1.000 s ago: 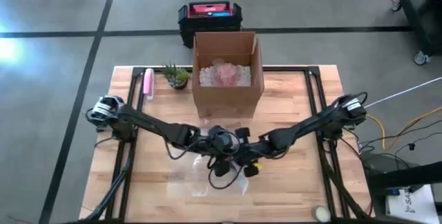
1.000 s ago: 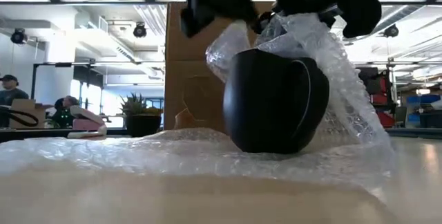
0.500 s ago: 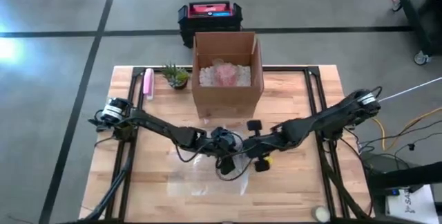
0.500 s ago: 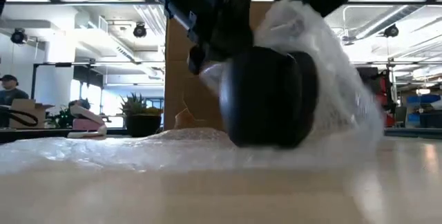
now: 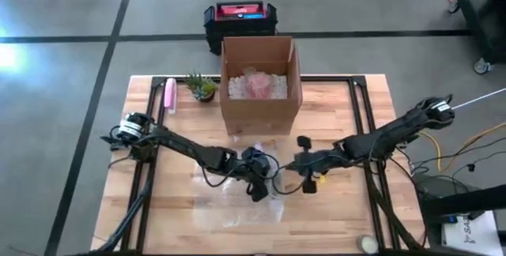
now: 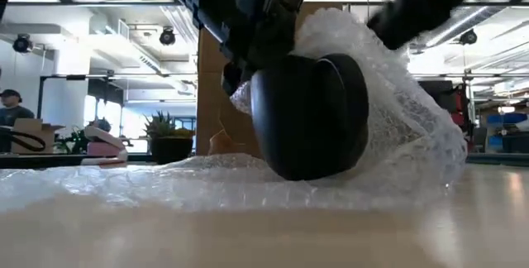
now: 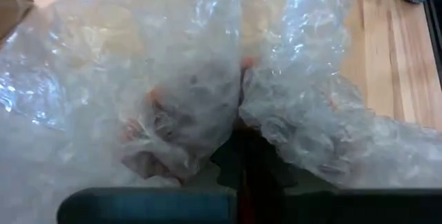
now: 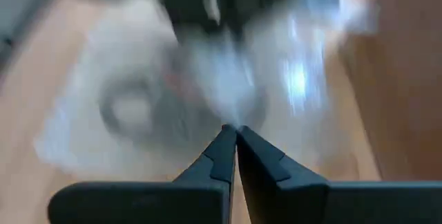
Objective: Wrap mug
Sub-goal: Wrap the black mug with the bubble wrap
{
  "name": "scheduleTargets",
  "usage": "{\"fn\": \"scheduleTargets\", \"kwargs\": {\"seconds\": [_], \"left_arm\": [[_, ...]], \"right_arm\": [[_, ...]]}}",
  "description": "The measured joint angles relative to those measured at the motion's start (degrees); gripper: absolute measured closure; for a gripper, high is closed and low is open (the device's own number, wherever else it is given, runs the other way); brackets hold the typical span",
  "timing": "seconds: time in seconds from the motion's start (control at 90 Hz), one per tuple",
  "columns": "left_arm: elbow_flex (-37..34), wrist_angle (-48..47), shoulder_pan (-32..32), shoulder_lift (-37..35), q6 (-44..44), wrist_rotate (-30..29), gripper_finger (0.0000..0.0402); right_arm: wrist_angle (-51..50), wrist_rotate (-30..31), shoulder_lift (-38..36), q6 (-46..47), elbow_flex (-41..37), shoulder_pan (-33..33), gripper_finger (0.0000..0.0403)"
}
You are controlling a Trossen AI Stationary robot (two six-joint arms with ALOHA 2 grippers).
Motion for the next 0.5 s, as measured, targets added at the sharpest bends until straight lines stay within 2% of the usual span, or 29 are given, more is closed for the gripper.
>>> {"fn": "scheduleTargets", "kwargs": {"seconds": [0.078, 0.189, 0.3, 0.5], "left_arm": [[0.0, 0.4, 0.0, 0.0, -0.1, 0.0, 0.0402], [0.0, 1.0, 0.0, 0.0, 0.0, 0.0, 0.0402], [1.8, -0.8, 0.0, -0.2, -0.5, 0.0, 0.0402], [8.3, -10.7, -1.0, -3.5, 0.2, -0.2, 0.0402]], "right_arm": [[3.6, -0.1, 2.6, -2.6, 1.7, -0.2, 0.0403], [1.7, -0.5, 7.3, -4.6, 5.5, -0.6, 0.0403], [-6.6, -0.6, 12.6, -5.7, 10.5, -0.6, 0.0403], [-22.9, -1.1, 19.4, -6.0, 19.0, -0.6, 0.0403]]}}
